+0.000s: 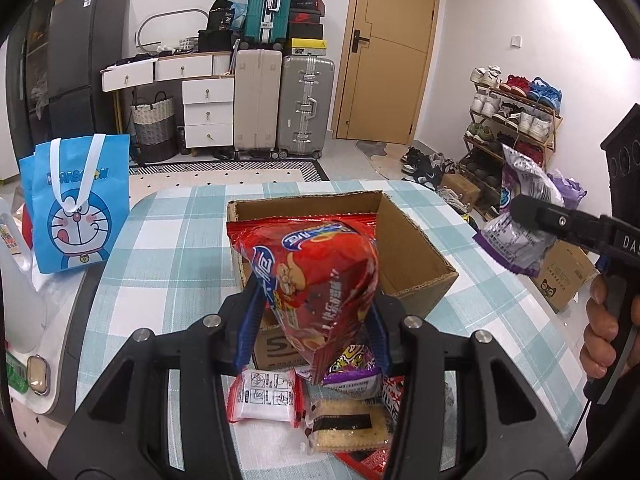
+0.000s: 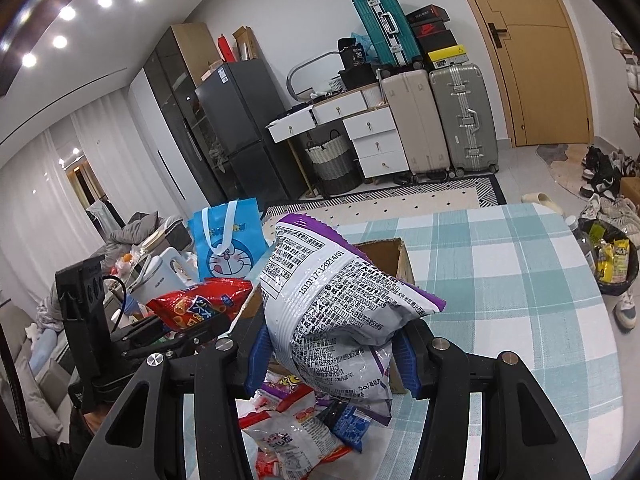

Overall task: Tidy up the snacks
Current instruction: 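Carry both bags over the box and release them inside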

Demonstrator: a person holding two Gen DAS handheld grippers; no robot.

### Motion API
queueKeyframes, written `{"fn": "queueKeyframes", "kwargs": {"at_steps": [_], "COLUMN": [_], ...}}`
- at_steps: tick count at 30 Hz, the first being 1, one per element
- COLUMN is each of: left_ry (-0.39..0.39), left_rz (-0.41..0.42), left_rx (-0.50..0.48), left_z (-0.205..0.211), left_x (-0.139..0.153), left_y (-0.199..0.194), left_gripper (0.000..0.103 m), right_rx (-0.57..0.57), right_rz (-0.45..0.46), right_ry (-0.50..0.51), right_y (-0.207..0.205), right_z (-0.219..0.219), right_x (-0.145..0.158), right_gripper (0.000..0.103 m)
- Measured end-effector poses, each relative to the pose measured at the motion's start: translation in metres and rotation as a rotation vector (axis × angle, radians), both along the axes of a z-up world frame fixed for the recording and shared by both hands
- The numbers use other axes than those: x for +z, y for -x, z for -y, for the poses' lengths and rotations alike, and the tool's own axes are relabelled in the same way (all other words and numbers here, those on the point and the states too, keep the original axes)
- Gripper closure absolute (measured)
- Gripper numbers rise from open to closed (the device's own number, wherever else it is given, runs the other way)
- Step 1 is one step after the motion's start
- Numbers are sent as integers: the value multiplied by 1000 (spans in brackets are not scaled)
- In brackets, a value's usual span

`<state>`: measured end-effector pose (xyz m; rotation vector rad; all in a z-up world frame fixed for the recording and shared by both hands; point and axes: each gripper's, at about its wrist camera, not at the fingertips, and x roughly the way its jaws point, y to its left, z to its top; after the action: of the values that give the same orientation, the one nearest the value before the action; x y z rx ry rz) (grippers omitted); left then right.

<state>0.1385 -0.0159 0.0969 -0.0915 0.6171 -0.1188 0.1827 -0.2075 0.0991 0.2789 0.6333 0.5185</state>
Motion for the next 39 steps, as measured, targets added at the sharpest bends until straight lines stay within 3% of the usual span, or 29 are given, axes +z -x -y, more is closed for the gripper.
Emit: {"fn": "queueKeyframes", "kwargs": {"at_steps": [15, 33, 36, 39], "left_ry": [0, -41, -42, -51], "left_rz": [-69, -114, -104, -96], "left_rx": [29, 27, 26, 35], "left_z": [1, 1, 0, -2], "left_x": [-26, -45, -45, -42], "left_y": [-45, -83, -82, -78], "left_gripper": [60, 60, 59, 47], "right_rx": [1, -17, -9, -8], "right_rz": [-60, -96, -76, -56], "right_ry": [-23, -4, 12, 19], "right_y": [-35, -73, -67, -60], "right_z": [-25, -46, -47, -44], "right_x": [-37, -57, -53, -49], "right_gripper": [50, 50, 38, 33]}}
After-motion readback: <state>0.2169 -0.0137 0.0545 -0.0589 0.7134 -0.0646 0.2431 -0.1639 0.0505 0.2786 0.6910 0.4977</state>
